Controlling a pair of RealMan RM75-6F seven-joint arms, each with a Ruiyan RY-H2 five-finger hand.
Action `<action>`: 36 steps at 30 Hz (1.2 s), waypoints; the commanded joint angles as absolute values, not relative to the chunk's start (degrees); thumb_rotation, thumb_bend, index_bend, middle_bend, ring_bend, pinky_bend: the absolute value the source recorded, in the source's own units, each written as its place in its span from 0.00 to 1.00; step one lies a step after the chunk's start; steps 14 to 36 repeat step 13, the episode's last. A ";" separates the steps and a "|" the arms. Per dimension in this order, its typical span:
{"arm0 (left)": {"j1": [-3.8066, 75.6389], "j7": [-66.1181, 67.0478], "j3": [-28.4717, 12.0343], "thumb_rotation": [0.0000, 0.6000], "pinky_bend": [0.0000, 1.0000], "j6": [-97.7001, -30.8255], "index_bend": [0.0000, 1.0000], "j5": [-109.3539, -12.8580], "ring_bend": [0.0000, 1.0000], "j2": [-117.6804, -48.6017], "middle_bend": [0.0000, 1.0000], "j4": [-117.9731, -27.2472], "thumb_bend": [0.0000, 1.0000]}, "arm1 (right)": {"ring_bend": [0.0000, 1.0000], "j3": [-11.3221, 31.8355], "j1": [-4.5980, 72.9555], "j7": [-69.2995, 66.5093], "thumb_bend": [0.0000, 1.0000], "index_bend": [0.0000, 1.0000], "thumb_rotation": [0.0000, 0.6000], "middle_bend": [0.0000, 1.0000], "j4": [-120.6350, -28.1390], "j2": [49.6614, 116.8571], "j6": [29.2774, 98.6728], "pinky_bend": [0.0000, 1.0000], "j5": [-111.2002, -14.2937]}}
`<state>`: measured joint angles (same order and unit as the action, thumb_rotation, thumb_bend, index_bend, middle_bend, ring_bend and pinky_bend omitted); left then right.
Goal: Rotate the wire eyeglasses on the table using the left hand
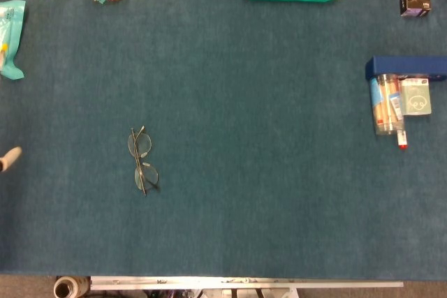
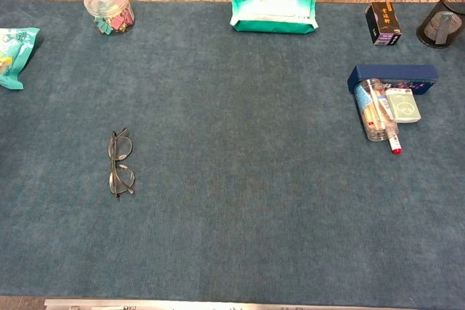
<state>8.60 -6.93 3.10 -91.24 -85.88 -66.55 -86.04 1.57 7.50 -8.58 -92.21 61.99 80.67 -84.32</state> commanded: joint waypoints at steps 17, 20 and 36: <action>2.05 -7.33 2.91 1.00 0.29 -95.63 0.13 -85.68 0.04 -62.16 0.05 -89.42 0.00 | 0.00 1.39 5.76 -6.81 0.00 0.02 1.00 0.10 -96.37 61.18 81.91 0.21 -84.60; 2.05 -7.33 2.91 1.00 0.29 -95.63 0.13 -85.68 0.04 -62.16 0.05 -89.42 0.00 | 0.00 1.39 5.76 -6.81 0.00 0.02 1.00 0.10 -96.37 61.18 81.91 0.21 -84.60; 2.05 -7.33 2.91 1.00 0.29 -95.63 0.13 -85.68 0.04 -62.16 0.05 -89.42 0.00 | 0.00 1.39 5.76 -6.81 0.00 0.02 1.00 0.10 -96.37 61.18 81.91 0.21 -84.60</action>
